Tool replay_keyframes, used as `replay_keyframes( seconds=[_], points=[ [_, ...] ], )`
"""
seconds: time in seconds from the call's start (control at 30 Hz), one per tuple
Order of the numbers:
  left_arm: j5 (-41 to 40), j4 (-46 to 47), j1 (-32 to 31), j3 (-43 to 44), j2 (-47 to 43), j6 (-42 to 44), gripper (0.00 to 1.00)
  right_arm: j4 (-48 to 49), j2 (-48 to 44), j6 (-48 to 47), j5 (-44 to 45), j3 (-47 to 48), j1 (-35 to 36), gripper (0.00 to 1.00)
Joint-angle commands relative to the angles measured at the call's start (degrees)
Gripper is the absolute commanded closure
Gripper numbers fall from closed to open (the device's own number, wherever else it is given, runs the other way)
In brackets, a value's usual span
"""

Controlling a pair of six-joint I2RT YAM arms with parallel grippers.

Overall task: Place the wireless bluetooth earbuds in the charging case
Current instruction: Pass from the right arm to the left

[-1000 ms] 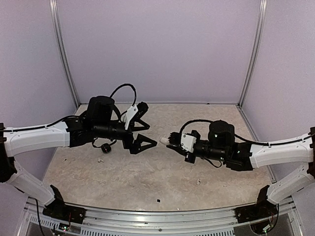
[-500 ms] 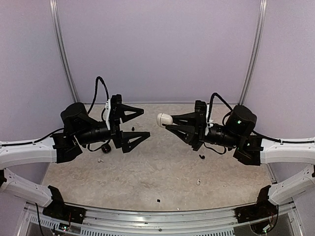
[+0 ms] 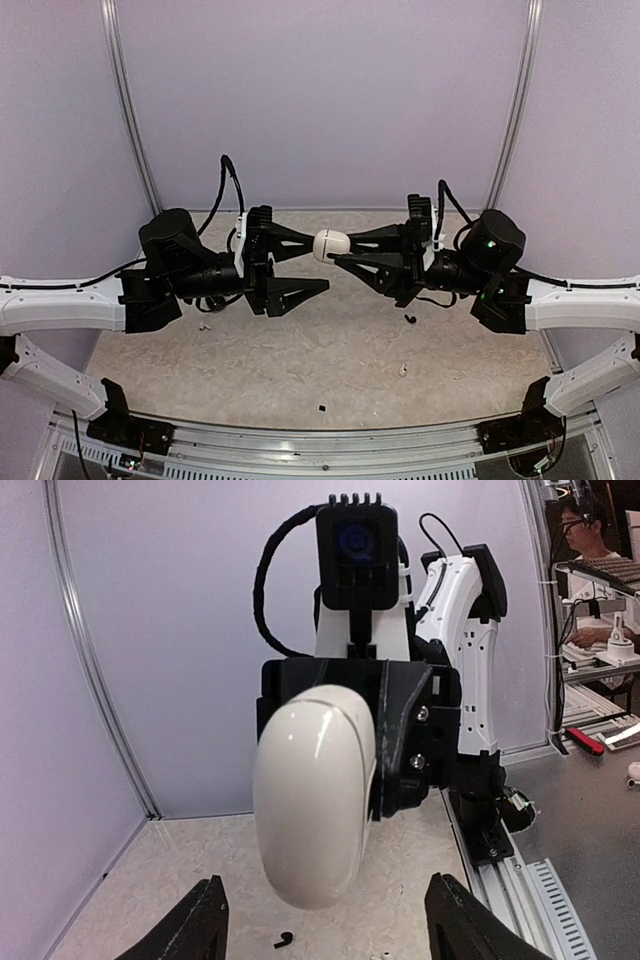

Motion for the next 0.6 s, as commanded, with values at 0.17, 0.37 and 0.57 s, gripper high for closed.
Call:
replay_keyframes(
  seconds=[0.17, 0.37, 0.57],
  points=[
    [1.07, 0.99, -2.95, 3.92, 1.60, -0.56, 0.46, 3.82, 0.79, 3.28, -2.31, 0.92, -0.40, 0.86],
    [0.50, 0.83, -3.07, 3.97, 1.29, -1.69, 0.66, 4.06, 0.20, 3.68, -2.09, -0.02, -0.33, 0.86],
    [0.34, 0.50, -3.08, 4.26, 0.87, -2.81, 0.71, 3.88, -0.16, 3.15, -1.41, -1.19, -0.39, 0.84]
  ],
)
